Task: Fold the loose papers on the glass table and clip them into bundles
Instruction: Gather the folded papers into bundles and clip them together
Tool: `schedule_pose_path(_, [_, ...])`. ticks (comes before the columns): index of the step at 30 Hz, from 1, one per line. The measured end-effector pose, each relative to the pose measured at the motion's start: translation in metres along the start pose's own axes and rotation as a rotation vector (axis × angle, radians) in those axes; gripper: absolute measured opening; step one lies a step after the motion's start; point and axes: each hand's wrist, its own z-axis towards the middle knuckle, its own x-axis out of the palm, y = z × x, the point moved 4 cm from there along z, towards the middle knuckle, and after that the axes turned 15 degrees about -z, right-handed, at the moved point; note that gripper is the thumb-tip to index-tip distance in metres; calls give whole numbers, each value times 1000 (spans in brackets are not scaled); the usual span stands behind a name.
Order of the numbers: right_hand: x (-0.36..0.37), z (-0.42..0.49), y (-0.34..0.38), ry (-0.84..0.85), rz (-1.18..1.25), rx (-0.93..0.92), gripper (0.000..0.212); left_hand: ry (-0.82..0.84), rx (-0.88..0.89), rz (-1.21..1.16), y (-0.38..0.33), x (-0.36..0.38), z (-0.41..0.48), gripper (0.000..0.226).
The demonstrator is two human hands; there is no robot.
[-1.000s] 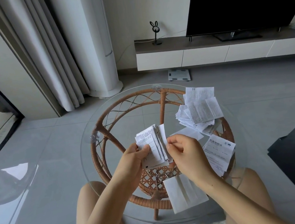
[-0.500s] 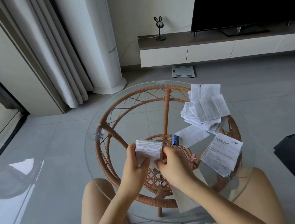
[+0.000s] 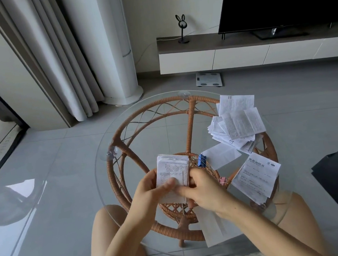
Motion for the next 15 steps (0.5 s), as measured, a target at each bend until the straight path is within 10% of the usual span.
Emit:
schedule_pose_path(5, [-72,3,4,-382,-561,-4,34,-141,26,-122,-8,-12,10,44])
schedule_pose_path(9, [-80,16,-16,-136,-1149,97,34,-227,42,-196,-16,-23,18,47])
schedule_pose_path(15, [-57,24,-24,-108,-1402,3,24,-287,20,-214,-18,-19,22,41])
